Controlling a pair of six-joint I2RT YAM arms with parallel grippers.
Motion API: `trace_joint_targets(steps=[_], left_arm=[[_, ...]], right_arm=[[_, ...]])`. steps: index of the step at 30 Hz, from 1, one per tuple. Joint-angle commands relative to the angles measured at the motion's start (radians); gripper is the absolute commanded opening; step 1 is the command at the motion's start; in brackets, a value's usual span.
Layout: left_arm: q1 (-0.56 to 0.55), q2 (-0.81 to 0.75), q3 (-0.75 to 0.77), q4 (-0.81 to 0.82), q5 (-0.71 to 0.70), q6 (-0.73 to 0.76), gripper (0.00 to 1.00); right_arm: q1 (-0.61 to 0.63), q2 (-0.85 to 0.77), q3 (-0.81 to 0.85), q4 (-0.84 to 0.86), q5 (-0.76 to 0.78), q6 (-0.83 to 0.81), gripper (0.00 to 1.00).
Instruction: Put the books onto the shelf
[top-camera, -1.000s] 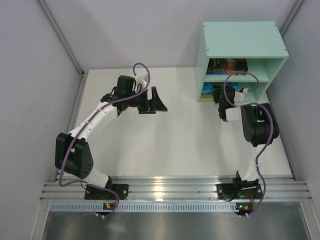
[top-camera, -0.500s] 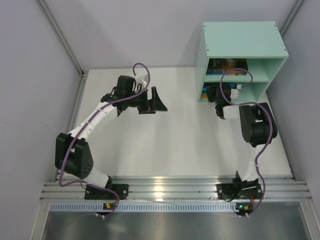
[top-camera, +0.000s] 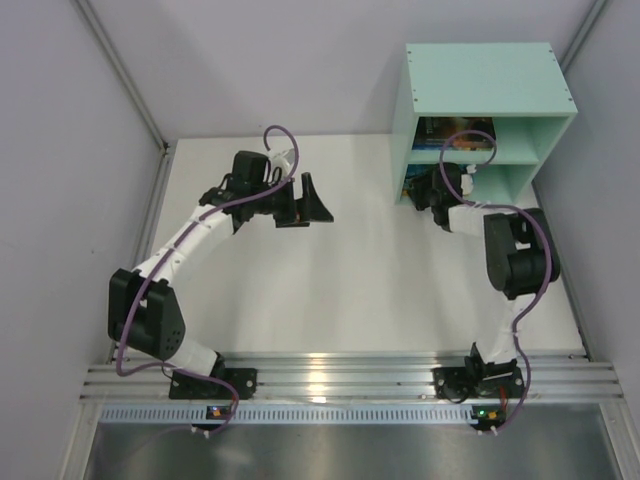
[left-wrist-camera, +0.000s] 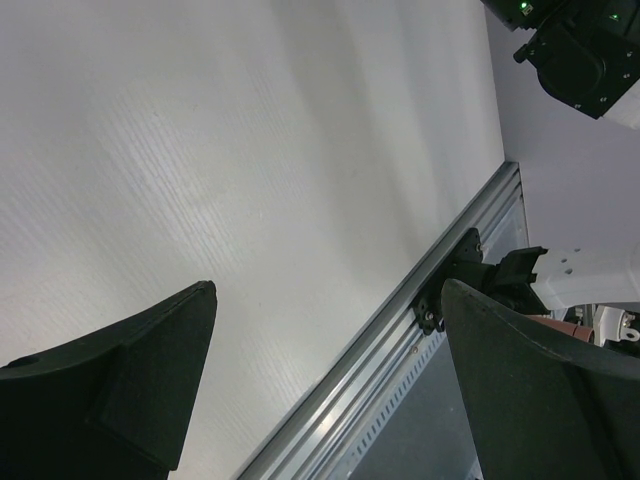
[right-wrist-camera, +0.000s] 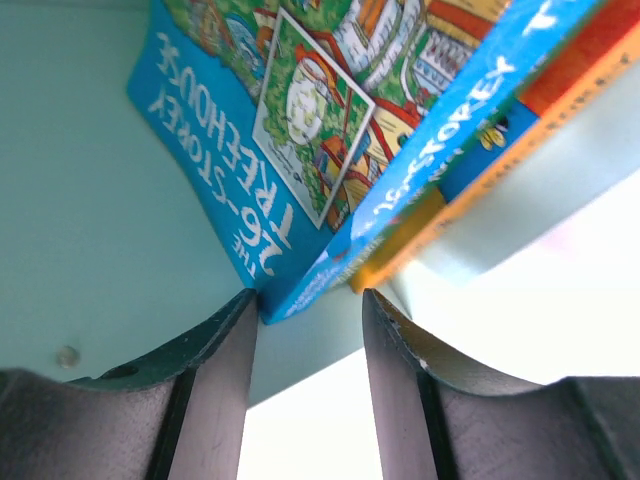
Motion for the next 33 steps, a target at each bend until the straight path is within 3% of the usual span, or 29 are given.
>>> trace_joint_targets(steps=[1,18,33], left_arm=[[0.003,-0.043,0.007,0.012,-0.001,0.013,0.99],[0.003,-0.040,0.003,0.013,-0.010,0.006,0.99],[-0.001,-0.028,-0.005,0.022,-0.019,0.002,0.99]], right_arm=[[-0.010,-0.065,0.045,-0.074,-0.037,-0.058,0.46],[-0.071,-0.117,0.015,-0.006,-0.081,-0.137,0.49],[-0.104,-0.104,0.007,0.064,-0.092,-0.129,0.46]])
